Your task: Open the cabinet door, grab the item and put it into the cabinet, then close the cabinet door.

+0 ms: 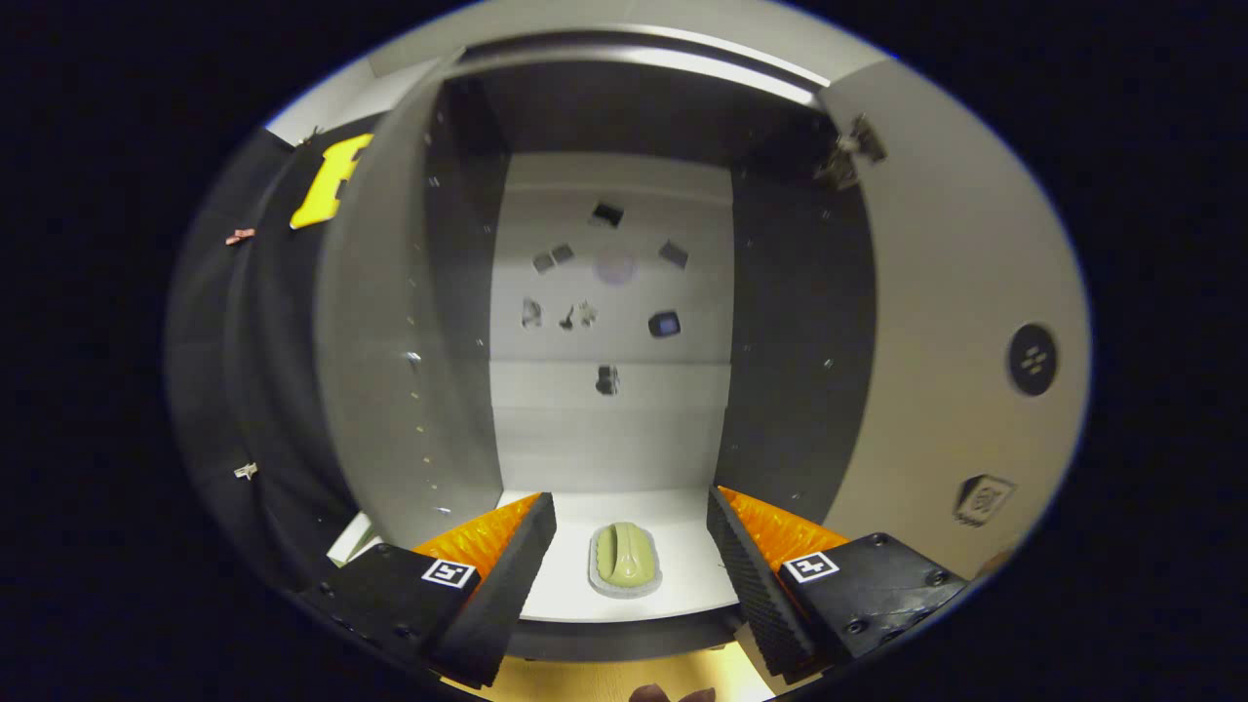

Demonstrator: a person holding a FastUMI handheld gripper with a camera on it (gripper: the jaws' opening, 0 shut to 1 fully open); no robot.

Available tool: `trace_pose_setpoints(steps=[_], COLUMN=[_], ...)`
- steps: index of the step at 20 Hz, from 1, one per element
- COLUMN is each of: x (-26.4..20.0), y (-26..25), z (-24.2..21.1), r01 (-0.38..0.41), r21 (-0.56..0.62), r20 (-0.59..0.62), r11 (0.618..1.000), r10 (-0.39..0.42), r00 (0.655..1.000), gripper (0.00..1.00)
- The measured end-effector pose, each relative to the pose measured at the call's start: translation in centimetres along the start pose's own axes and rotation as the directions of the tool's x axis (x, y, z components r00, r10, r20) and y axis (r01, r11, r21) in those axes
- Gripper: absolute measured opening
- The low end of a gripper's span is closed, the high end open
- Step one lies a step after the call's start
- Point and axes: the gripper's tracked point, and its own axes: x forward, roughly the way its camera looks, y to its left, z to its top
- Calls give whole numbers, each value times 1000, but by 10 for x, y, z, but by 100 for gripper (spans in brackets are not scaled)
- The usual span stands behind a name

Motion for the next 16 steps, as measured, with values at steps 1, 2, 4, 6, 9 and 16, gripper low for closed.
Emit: trace_pose_setpoints(steps=[1,2,4,6,9,16], x=[-19,-40,-82,-122,-180,-302], y=[-3,-5,-13,-25,-41,-98], z=[10,20,34,45,48,58], r01=[7,6,16,32,32,75], r21=[6,19,23,8,-11,-50], r20=[30,59,113,162,185,221], r11=[1000,1000,1000,999,999,996], r10=[-7,-7,-19,-33,-29,-63], r00=[1000,998,993,986,982,973], gripper=[98,98,98,98,98,98])
